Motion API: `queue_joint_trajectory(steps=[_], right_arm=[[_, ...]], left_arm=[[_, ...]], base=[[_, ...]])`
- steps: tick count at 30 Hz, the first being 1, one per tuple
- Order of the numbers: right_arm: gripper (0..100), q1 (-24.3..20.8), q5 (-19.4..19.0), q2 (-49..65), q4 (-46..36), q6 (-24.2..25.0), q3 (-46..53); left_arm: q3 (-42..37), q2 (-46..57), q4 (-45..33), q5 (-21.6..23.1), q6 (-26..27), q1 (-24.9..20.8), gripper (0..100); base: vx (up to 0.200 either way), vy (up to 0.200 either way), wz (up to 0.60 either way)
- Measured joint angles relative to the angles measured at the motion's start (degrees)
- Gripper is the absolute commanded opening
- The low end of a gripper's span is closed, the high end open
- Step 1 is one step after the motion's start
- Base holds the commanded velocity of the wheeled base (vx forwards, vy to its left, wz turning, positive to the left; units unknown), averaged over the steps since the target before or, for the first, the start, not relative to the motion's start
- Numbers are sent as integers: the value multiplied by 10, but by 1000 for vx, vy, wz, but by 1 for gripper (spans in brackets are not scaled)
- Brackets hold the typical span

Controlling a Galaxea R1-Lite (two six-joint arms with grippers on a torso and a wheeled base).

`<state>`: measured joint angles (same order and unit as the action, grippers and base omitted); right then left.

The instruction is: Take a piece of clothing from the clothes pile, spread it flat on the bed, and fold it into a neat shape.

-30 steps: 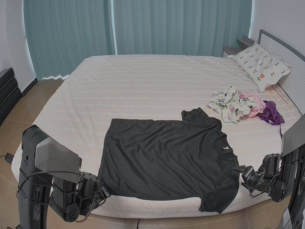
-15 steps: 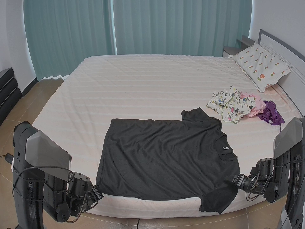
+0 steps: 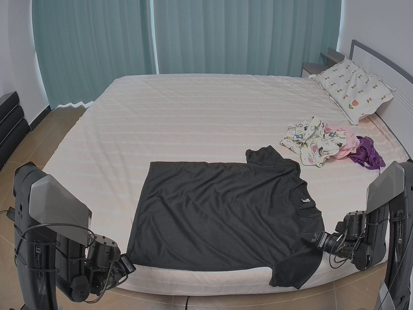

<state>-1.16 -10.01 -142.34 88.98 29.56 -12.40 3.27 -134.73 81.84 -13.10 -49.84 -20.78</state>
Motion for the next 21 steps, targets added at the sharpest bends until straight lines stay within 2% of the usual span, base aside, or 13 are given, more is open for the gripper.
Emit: queue_joint_trajectory(steps=[6,16,17,21], right_arm=[[100,18,0,-1,0,-22,8],[100,5,2,-16,0,-24,-16],[0,4,2,-17,0,-25,-20],[0,4,2,-25,0,-26,-40]], left_arm=[[-16,3,0,-12,28,0,0],[-20,-2,0,-13,28,-5,0],[-18,-3,0,-13,28,-5,0],[-10,-5,0,-12,25,3,0]], base=[[0,0,0],[0,0,0],[0,0,0],[0,0,0]])
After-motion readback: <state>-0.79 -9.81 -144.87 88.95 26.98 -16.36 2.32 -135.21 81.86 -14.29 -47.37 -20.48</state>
